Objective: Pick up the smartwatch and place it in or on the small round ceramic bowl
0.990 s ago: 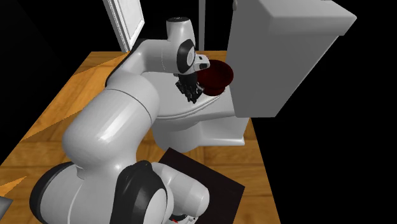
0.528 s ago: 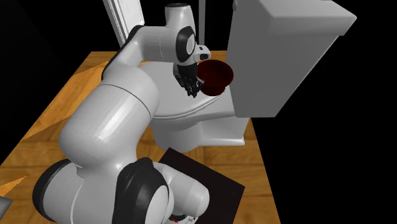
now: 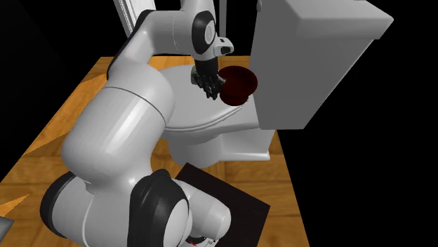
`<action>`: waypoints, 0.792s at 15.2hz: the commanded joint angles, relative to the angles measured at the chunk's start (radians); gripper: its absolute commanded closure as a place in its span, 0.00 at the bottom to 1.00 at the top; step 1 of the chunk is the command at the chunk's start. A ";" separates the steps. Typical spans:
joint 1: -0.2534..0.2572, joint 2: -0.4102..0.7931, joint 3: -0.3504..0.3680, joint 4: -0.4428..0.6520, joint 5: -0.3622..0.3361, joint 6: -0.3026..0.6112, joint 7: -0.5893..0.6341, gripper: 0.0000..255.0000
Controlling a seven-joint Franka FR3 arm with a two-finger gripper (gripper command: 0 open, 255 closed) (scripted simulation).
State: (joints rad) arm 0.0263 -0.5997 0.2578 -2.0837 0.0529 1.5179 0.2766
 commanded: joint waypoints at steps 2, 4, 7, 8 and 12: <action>-0.002 0.014 0.000 0.052 -0.003 -0.038 0.001 1.00; -0.004 0.025 -0.001 0.088 -0.006 -0.064 0.001 1.00; -0.007 0.042 -0.001 0.144 -0.009 -0.102 0.001 1.00; -0.008 0.048 -0.001 0.163 -0.011 -0.115 0.001 1.00; -0.012 0.070 -0.001 0.225 -0.015 -0.156 0.001 1.00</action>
State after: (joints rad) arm 0.0151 -0.5362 0.2552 -1.8730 0.0386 1.3701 0.2764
